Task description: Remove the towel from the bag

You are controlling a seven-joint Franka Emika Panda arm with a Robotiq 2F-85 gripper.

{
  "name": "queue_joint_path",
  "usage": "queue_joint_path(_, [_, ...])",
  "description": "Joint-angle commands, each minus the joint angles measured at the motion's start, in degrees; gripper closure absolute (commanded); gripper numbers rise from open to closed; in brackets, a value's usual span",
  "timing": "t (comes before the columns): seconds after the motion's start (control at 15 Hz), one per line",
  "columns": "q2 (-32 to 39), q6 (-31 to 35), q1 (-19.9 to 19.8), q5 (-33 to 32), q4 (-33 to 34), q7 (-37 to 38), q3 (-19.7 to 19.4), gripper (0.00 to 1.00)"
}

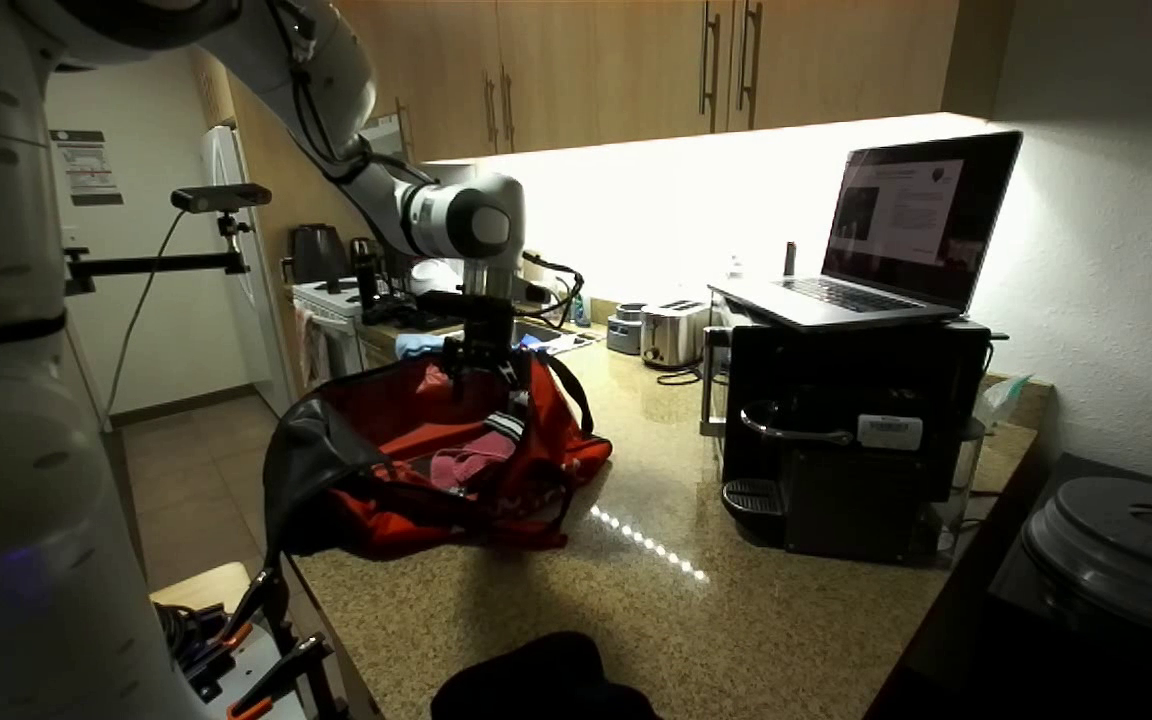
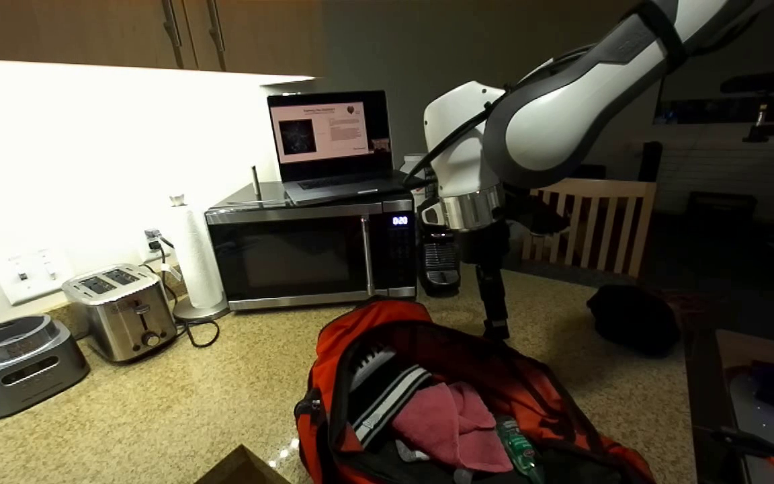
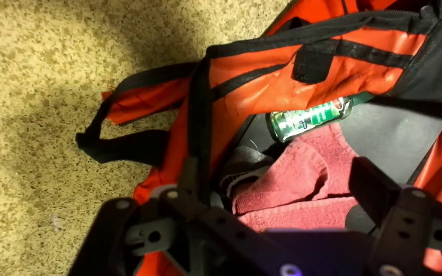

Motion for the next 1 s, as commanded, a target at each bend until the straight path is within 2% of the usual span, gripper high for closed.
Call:
queue_joint_path(0.0, [2.9,1.5,0.5,0.5,2.3,1.8,0.7,0.0])
queue_joint_path(0.53, [9.5,3.9,2.7,1.8,7.8,12.8,1.1,0.0])
queue_joint_path(0.93, [11.5,6.3,3.1,2.5,7.4,20.7,0.0,0.0])
